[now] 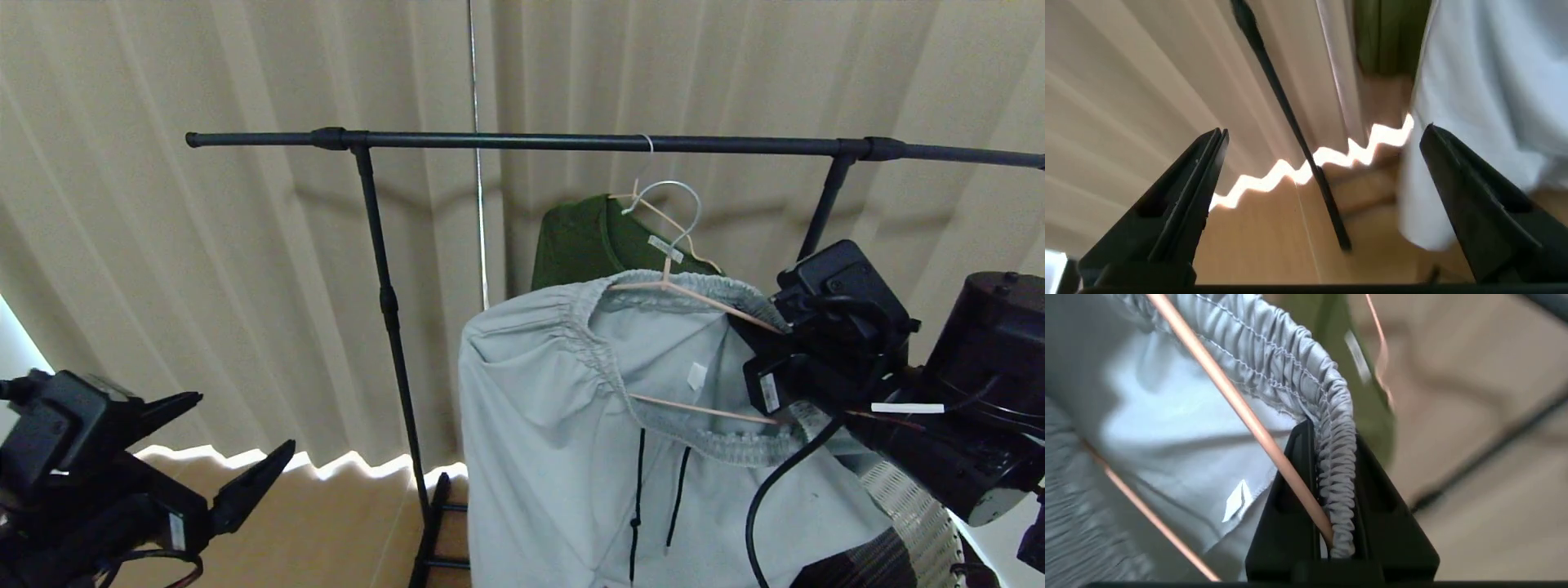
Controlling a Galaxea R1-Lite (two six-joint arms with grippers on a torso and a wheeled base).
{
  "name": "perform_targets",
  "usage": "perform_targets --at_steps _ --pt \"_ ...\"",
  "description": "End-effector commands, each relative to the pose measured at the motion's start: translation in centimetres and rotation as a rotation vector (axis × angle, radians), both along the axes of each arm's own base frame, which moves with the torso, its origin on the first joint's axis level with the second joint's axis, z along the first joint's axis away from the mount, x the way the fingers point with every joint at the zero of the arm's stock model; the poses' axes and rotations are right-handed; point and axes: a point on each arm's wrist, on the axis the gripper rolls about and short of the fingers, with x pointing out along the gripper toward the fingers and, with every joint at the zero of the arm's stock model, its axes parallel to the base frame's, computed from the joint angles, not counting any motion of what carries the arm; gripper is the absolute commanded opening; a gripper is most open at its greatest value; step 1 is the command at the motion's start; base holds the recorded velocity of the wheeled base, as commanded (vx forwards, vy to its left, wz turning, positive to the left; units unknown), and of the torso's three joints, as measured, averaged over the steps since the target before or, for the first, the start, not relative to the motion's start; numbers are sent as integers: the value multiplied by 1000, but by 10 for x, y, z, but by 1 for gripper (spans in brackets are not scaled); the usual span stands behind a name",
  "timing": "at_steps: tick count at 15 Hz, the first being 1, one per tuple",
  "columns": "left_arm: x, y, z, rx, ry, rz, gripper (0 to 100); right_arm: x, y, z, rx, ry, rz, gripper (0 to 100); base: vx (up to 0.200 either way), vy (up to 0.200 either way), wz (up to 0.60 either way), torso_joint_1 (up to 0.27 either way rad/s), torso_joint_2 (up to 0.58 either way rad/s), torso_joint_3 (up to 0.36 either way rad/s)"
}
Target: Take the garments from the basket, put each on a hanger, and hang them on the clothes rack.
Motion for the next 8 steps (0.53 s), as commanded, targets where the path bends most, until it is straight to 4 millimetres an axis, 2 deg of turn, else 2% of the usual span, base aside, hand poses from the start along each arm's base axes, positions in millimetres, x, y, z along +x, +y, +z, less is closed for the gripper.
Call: perform_targets --at_steps 1,3,8 --pt "-32 7 13 -25 -143 11 100 4 1 -1 -17 13 -67 0 0 0 0 0 0 0" --pt "-45 9 16 -36 -201 10 100 6 1 5 -6 -8 -100 0 0 0 0 0 0 0" --pt "-52 10 18 -79 -223 14 100 13 5 23 35 -63 -101 0 0 0 0 0 0 0"
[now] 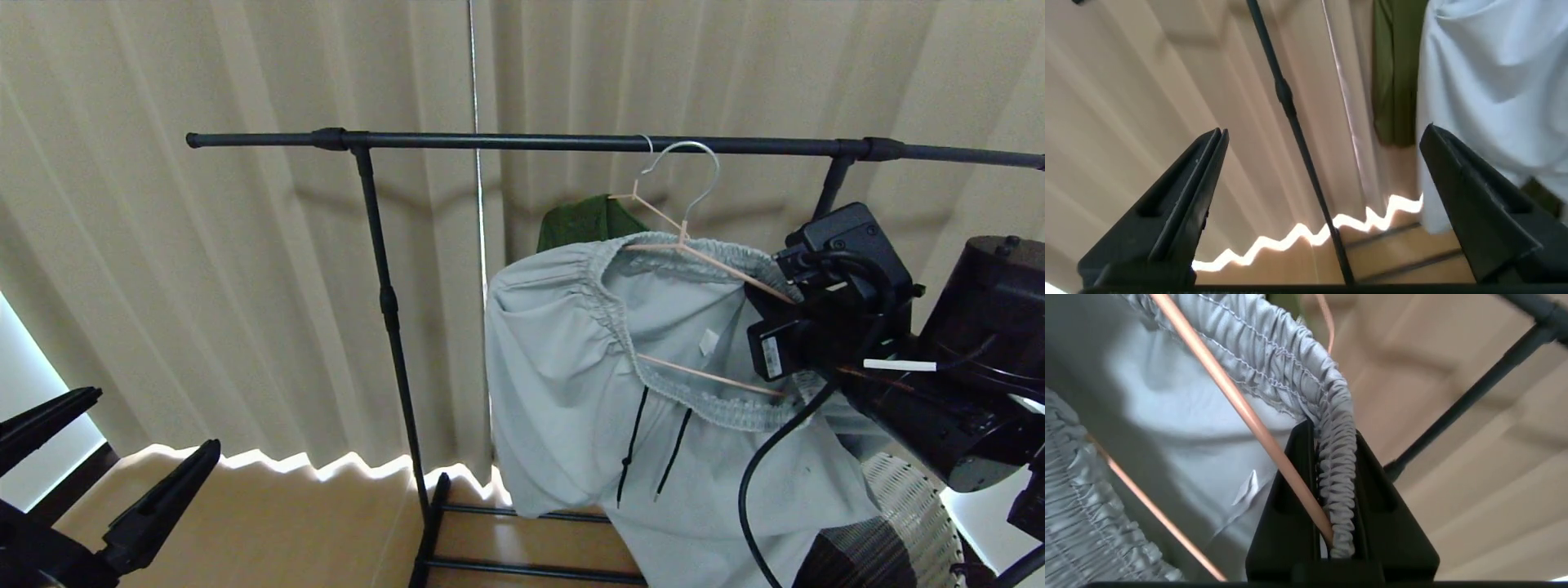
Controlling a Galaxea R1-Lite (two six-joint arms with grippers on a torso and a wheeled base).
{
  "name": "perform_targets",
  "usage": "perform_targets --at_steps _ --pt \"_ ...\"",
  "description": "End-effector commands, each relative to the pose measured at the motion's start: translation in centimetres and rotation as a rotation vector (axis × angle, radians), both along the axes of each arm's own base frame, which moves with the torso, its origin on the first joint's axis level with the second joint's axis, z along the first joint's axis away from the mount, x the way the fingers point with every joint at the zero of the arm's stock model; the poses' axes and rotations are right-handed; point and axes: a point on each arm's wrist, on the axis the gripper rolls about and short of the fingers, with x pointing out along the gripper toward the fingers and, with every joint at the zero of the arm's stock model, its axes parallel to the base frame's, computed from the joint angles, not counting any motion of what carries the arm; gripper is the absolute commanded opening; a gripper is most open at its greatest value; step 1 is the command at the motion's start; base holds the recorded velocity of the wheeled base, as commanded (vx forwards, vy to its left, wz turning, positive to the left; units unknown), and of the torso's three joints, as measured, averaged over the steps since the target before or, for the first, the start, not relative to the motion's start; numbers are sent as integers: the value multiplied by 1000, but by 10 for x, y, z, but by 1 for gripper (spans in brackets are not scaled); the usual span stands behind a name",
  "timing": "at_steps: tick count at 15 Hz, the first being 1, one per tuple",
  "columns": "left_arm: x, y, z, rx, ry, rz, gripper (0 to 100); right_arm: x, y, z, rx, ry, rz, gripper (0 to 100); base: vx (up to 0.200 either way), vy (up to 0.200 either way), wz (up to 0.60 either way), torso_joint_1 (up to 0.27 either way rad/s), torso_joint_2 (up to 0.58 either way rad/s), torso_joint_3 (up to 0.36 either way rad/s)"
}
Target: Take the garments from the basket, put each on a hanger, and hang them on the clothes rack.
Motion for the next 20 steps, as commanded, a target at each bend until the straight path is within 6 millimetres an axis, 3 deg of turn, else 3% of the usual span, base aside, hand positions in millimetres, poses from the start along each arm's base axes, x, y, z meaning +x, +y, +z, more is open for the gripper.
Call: perform_targets --at_steps 1,13,20 --pt "-5 1 3 -18 -31 -6 100 4 3 6 11 -18 2 0 200 0 0 2 -2 7" --pt "-8 1 2 -17 -27 -8 100 10 7 2 18 -5 3 0 200 0 0 2 0 4" --pt "-8 0 -1 -7 -4 -17 100 34 14 -8 4 18 -48 0 0 0 0 0 0 0"
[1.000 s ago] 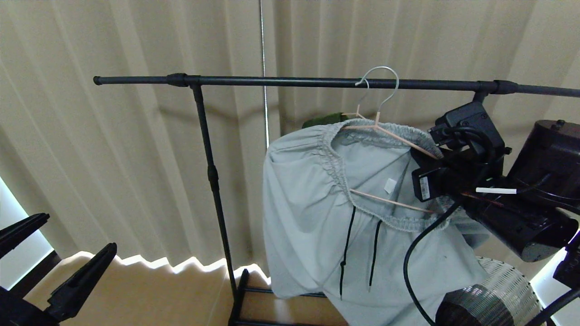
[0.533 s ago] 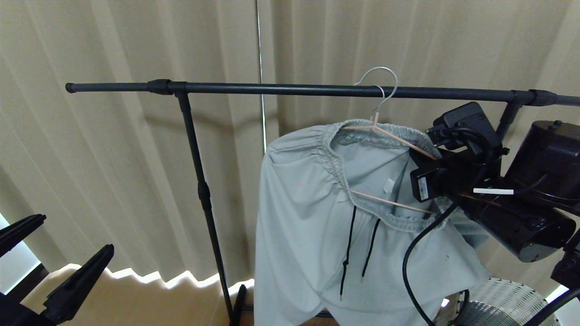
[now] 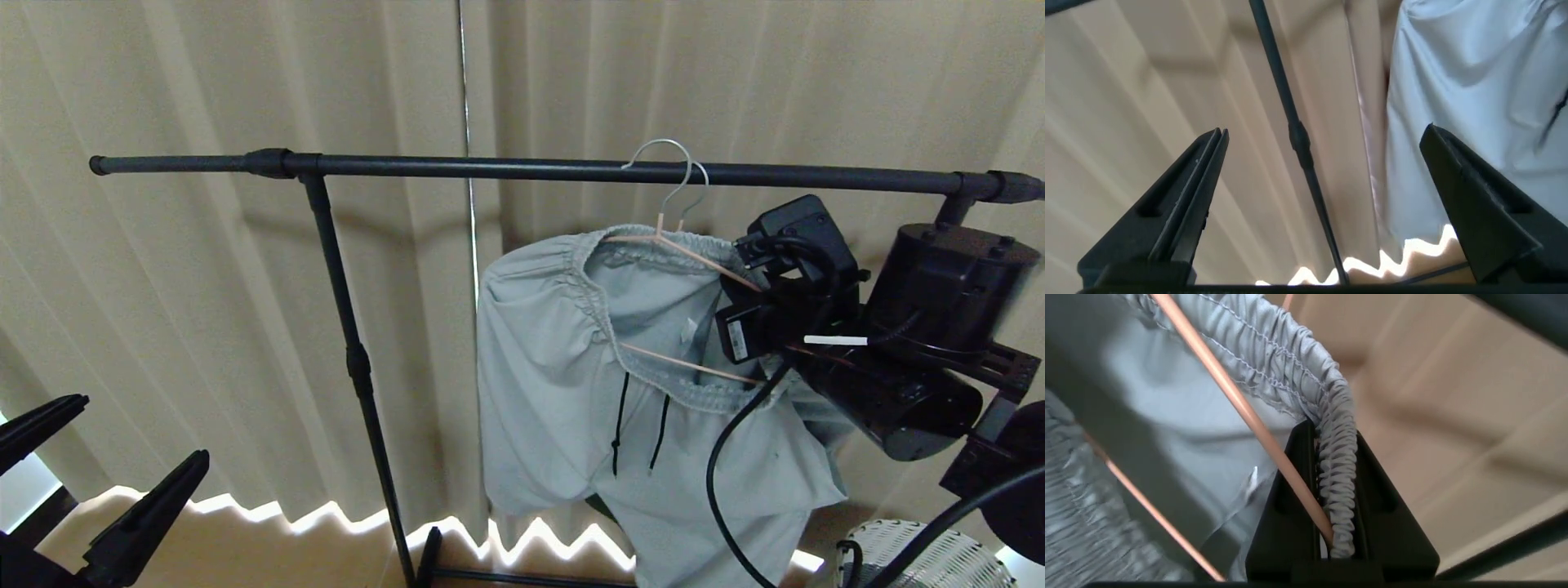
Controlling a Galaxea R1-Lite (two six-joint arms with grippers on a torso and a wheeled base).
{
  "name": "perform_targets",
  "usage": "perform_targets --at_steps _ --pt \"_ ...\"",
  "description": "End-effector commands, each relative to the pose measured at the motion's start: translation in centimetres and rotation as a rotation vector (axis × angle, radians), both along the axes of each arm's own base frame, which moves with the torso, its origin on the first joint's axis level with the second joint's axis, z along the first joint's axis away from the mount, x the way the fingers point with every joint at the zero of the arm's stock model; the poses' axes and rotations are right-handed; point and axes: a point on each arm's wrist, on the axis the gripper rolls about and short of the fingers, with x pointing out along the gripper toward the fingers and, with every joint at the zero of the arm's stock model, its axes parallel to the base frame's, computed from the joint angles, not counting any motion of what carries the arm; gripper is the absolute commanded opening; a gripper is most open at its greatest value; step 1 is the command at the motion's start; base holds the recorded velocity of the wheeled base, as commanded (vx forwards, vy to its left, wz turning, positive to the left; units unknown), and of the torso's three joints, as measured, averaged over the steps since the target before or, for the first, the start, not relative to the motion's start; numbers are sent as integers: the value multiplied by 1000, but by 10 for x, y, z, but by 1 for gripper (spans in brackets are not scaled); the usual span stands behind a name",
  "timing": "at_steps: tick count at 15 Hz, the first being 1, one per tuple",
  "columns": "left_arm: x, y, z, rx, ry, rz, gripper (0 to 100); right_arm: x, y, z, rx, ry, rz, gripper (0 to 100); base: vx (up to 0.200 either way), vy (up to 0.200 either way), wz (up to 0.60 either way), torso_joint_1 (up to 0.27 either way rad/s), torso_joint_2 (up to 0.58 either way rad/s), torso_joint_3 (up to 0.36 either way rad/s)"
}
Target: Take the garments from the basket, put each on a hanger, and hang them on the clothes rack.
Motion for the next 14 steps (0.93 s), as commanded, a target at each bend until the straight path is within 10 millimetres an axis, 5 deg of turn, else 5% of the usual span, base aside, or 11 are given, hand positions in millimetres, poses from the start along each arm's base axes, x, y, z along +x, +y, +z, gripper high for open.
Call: perform_targets --at_steps 1,8,14 --pt "1 -1 0 1 4 -7 100 16 4 -2 -1 0 -19 0 0 0 0 0 0 0" --pt "0 -1 0 1 3 -10 100 55 12 -5 -1 -13 -135 0 0 0 0 0 0 0" --pt "0 -2 -3 4 13 -20 100 63 11 -17 -19 16 -148 0 0 0 0 0 0 0"
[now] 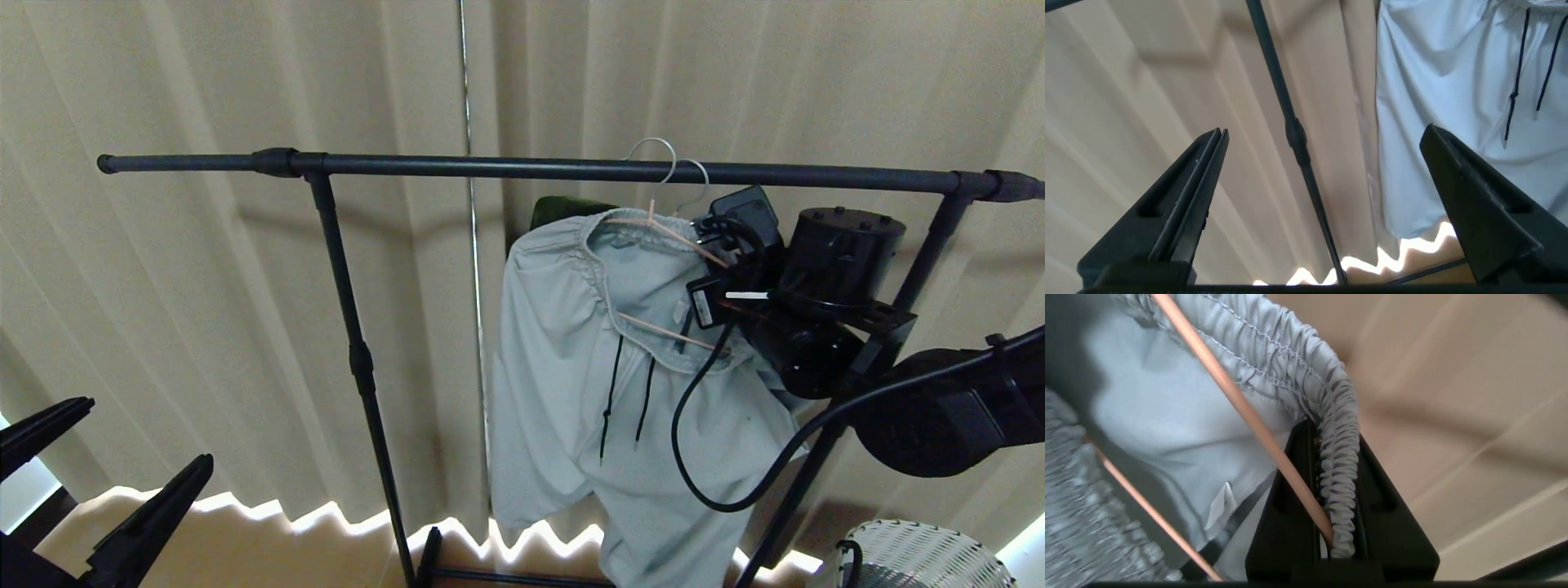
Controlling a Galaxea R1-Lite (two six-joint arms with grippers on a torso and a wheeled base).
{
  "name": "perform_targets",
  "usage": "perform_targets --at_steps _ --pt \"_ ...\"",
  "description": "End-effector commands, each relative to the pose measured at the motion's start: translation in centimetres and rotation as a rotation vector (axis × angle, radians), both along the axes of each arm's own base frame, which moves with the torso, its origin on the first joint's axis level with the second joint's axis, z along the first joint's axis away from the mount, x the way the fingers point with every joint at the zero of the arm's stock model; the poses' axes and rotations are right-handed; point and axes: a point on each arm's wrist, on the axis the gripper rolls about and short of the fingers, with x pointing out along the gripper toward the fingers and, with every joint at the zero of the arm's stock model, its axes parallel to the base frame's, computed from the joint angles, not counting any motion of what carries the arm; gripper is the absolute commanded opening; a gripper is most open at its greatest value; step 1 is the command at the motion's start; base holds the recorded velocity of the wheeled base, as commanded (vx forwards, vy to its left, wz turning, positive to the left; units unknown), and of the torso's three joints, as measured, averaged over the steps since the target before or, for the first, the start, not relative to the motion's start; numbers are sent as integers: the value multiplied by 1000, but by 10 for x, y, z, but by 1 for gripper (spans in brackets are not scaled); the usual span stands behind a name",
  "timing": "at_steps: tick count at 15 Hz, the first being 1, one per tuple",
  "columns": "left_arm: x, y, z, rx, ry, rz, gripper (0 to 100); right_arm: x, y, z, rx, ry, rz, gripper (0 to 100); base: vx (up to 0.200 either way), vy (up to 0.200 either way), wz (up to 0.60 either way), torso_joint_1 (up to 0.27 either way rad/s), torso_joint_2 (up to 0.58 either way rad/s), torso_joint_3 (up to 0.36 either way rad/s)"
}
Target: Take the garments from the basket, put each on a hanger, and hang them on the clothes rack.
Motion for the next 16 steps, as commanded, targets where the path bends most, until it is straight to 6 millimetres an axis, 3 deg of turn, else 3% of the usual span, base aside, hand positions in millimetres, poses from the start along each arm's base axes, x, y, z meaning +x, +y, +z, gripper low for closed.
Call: perform_targets --at_steps 1,11,16 --pt "0 -1 -2 2 7 -15 100 2 3 -6 -9 15 5 0 0 0 0 0 0 0" --pt "-1 -3 -2 1 9 -35 100 -2 33 -10 -28 43 85 0 0 0 0 0 0 0" --pt "-1 -3 -2 1 7 -35 100 -2 35 -8 -38 60 88 0 0 0 0 0 0 0"
